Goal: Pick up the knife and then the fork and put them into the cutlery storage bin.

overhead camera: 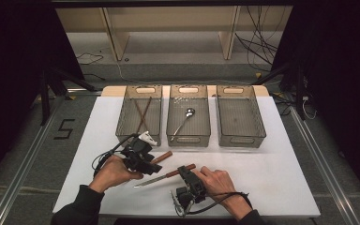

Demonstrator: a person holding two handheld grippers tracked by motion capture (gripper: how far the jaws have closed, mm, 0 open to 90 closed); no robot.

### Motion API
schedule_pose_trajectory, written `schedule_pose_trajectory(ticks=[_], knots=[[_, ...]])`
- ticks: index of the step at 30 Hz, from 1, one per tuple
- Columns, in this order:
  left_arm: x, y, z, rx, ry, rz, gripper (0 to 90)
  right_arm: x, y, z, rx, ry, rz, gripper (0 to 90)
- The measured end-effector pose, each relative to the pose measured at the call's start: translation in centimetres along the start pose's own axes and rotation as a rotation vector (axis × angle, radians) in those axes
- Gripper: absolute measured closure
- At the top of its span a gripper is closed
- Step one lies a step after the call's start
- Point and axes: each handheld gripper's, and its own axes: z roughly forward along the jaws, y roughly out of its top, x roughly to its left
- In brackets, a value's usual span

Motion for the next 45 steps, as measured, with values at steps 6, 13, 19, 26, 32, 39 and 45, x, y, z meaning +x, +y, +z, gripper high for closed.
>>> schedule_pose_trajectory(ticks=[6,13,19,26,32,39,45], knots=[[1.6,-0.4,-2.3,-0.125,0.047,-0.052,32.3,-0.9,-1.8,-0.6,0.039,-0.007,0.031,81.2],[2.5,-1.0,-3.5,-0.217,0.109,-0.100,26.5,-2.4,-4.7,-1.4,0.088,-0.002,0.143,81.2],[2.7,-1.5,-3.8,-0.290,0.123,-0.122,23.5,-4.7,-7.5,-2.5,0.096,0.020,0.316,81.2],[2.3,-2.0,-3.0,-0.282,0.121,-0.109,19.6,-7.8,-11.0,-3.5,0.124,0.081,0.617,81.2],[2.2,-2.8,-2.1,-0.266,0.100,-0.117,18.0,-10.5,-14.3,-4.3,0.036,0.177,0.940,81.2],[1.9,-3.7,-1.3,-0.252,0.093,-0.114,17.2,-13.0,-18.4,-4.5,-0.042,0.264,1.274,81.2],[1.8,-4.1,-1.0,-0.250,0.101,-0.112,16.9,-14.1,-21.0,-3.6,-0.016,0.287,1.414,81.3]])
